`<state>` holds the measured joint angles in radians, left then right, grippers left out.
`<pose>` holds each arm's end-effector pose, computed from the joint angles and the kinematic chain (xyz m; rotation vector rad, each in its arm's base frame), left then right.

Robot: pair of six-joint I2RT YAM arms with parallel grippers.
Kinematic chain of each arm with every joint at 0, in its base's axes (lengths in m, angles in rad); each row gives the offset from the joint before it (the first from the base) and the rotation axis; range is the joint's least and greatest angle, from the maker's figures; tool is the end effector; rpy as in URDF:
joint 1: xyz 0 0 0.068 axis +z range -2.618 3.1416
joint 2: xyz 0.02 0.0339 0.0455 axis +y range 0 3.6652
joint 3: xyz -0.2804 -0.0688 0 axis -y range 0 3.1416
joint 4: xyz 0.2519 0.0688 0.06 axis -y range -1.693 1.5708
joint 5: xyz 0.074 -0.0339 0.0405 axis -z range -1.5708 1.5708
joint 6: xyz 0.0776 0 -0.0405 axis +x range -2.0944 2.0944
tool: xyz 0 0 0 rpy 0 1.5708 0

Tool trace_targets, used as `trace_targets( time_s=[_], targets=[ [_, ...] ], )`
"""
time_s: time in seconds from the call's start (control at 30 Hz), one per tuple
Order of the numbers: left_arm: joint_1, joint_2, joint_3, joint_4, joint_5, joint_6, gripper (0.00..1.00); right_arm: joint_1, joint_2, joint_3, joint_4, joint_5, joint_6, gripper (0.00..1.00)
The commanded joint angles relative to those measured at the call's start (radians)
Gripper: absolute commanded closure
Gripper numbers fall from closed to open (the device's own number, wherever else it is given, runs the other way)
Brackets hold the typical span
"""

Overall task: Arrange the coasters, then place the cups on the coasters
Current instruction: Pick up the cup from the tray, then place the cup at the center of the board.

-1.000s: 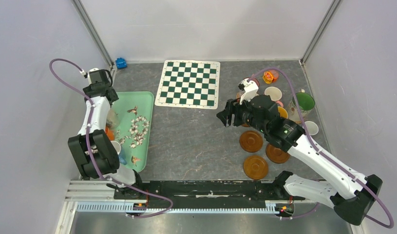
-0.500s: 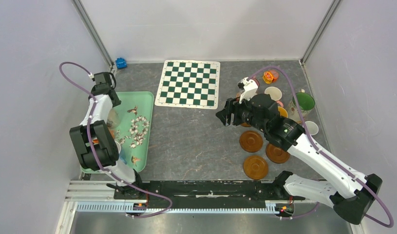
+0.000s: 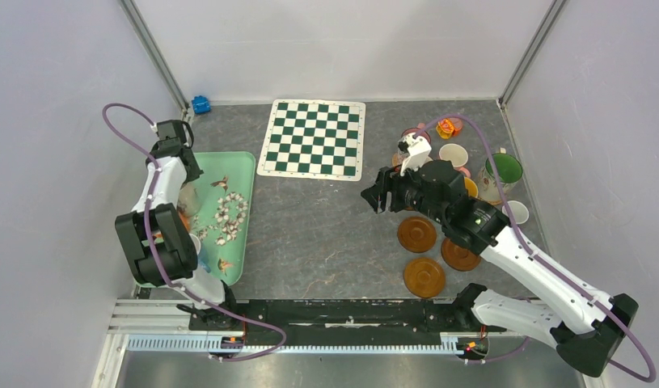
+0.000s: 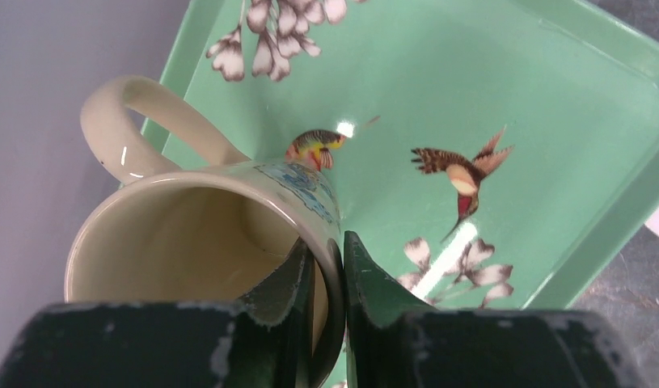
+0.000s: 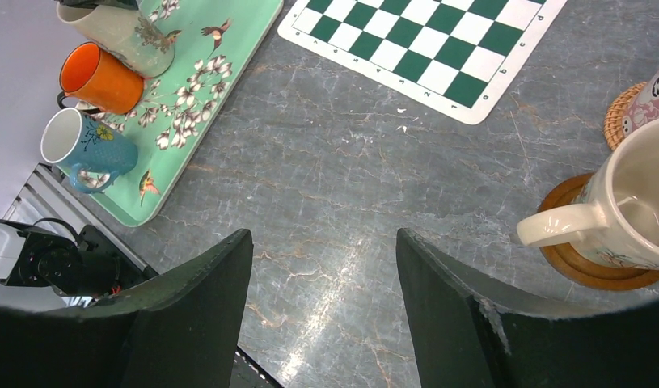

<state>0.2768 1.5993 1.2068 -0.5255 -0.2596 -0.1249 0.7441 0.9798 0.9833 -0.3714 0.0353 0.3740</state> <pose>0.3545 0.1214 0.2345 -0.6030 2.4118 0.3871 0.1908 0.1720 0.3527 -0.3450 1.9750 0.6997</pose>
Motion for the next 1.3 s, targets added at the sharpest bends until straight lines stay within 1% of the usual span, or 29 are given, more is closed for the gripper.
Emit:
trace_targets(
  time_s=[0.0, 0.13, 0.27, 0.37, 0.4, 0.43, 0.47, 0.6, 0.63, 0.77, 0.9, 0.97, 1.13, 1.27],
  targets=[
    [-0.021, -0.120, 0.091, -0.022, 0.025, 0.044, 0.98, 0.004, -0.023, 0.000, 0.019, 0.018, 0.002, 0.32],
    [-0.072, -0.193, 0.118, -0.073, 0.091, 0.039, 0.98, 0.004, -0.023, 0.008, 0.006, 0.059, 0.008, 0.32],
    [-0.159, -0.262, 0.134, -0.114, 0.083, 0.059, 0.98, 0.003, -0.019, 0.020, -0.010, 0.070, 0.015, 0.32],
    [-0.236, -0.314, 0.160, -0.157, 0.117, 0.070, 0.98, 0.003, -0.027, 0.021, -0.026, 0.088, 0.011, 0.32],
    [-0.263, -0.335, 0.163, -0.163, 0.149, 0.083, 0.98, 0.004, -0.029, 0.021, -0.032, 0.101, 0.007, 0.32],
    [-0.315, -0.354, 0.168, -0.180, 0.197, 0.108, 0.98, 0.003, -0.034, 0.021, -0.040, 0.117, 0.002, 0.31],
    [-0.349, -0.365, 0.177, -0.201, 0.212, 0.121, 0.98, 0.004, -0.038, 0.021, -0.047, 0.131, -0.002, 0.31],
    [-0.502, -0.388, 0.225, -0.307, 0.184, 0.159, 0.98, 0.003, -0.055, 0.012, -0.060, 0.153, -0.006, 0.31],
    [-0.537, -0.400, 0.225, -0.321, 0.192, 0.163, 0.98, 0.003, -0.058, 0.010, -0.065, 0.154, -0.005, 0.31],
    [-0.743, -0.449, 0.187, -0.338, 0.146, 0.179, 0.98, 0.003, -0.084, -0.013, -0.072, 0.188, -0.002, 0.31],
    [-0.903, -0.489, 0.110, -0.291, 0.142, 0.136, 0.98, 0.003, -0.113, -0.033, -0.079, 0.226, -0.002, 0.30],
    [-0.990, -0.496, 0.071, -0.264, 0.122, 0.077, 0.98, 0.004, -0.124, -0.044, -0.085, 0.246, 0.009, 0.30],
    [-1.239, -0.486, -0.049, -0.131, 0.008, 0.024, 0.98, 0.003, -0.169, -0.082, -0.093, 0.286, 0.026, 0.30],
    [-1.405, -0.413, -0.085, -0.052, -0.101, 0.029, 0.98, 0.003, -0.214, -0.095, -0.100, 0.334, 0.031, 0.30]
  ],
)
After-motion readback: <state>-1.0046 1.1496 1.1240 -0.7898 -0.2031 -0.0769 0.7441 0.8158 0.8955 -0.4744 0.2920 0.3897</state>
